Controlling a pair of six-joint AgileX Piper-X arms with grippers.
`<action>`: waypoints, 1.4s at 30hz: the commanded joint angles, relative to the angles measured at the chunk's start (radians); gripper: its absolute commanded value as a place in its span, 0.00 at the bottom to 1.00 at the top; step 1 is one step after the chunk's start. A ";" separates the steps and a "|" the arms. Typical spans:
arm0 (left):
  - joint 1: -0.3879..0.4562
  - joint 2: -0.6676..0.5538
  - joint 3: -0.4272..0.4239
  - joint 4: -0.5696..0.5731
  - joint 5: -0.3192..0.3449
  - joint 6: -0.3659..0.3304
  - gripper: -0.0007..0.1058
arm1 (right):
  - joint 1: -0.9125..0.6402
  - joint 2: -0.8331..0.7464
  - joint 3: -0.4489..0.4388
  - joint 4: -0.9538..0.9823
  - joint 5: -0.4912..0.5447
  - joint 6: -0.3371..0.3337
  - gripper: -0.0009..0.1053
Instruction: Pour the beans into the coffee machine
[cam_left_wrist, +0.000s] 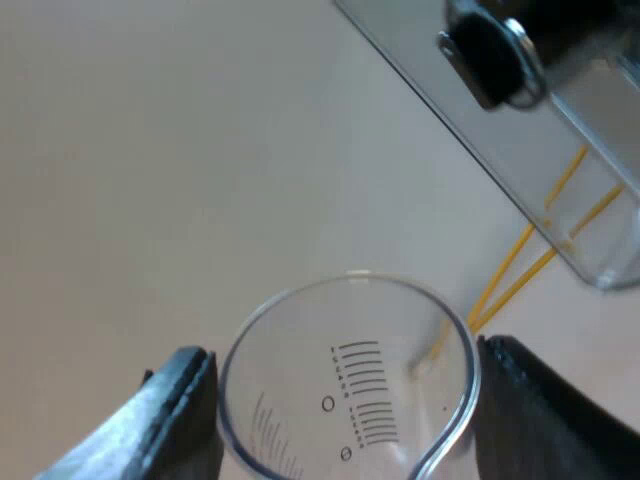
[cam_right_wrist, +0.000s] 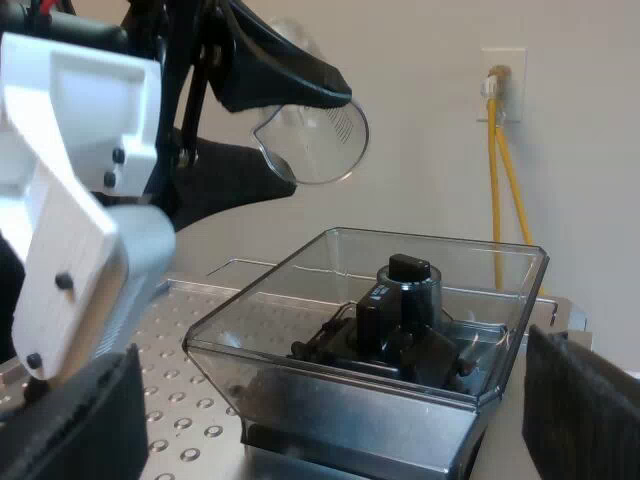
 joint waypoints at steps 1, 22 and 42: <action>-0.005 -0.006 -0.003 -0.007 -0.010 -0.550 0.03 | -0.004 -0.009 -0.010 0.000 -0.003 -0.005 0.74; 0.034 -0.109 -0.006 0.086 -0.031 -1.757 0.03 | -0.004 -0.009 -0.010 0.000 -0.258 -0.013 0.74; 0.353 -0.331 -0.006 0.360 0.111 -1.851 0.03 | 0.087 -0.011 -0.012 -0.023 -0.497 -0.017 0.74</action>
